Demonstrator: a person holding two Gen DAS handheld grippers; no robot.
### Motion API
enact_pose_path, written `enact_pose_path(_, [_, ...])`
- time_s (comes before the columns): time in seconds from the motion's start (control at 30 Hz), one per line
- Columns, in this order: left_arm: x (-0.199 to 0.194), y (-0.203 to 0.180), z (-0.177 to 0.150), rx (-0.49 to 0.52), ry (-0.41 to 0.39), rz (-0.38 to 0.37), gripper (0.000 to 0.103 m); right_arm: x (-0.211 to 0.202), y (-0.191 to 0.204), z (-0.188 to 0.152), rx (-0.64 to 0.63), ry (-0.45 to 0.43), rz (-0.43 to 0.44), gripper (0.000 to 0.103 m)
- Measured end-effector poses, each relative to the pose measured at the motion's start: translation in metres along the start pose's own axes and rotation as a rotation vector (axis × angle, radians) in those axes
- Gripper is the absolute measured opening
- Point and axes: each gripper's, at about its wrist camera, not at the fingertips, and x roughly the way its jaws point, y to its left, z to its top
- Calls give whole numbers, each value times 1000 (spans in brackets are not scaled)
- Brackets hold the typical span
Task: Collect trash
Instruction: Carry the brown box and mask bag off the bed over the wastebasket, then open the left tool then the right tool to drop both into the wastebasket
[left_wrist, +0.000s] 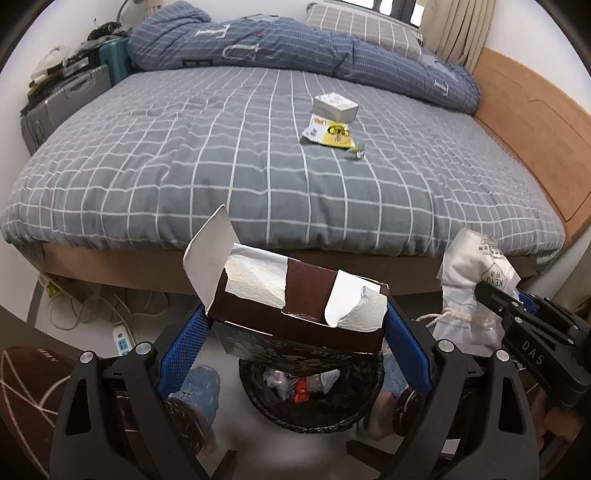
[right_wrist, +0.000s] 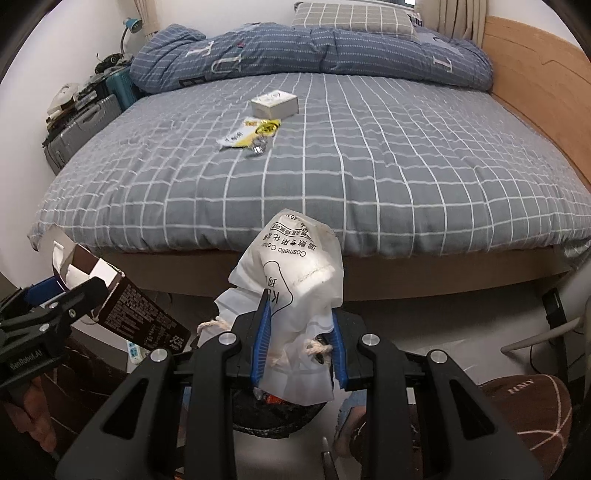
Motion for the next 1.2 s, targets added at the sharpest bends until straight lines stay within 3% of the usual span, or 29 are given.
enact_pose_path(0.3, [65,-1,-18,9,101,-26,89,51,-6,-20,7,113,-4,27])
enact_pose_path(0.83, [143,-28,-23,38,217,-49,90,90,-36,-30,18,186,-54,27])
enact_pose_path(1.03, [157,-27,-33,85,230,27,95,99,-33,-31,15,207,-40,27])
enact_pose_path(1.2, [157,-12,-36,72,233,46,97,111,-23,-30,5,236,-14,27])
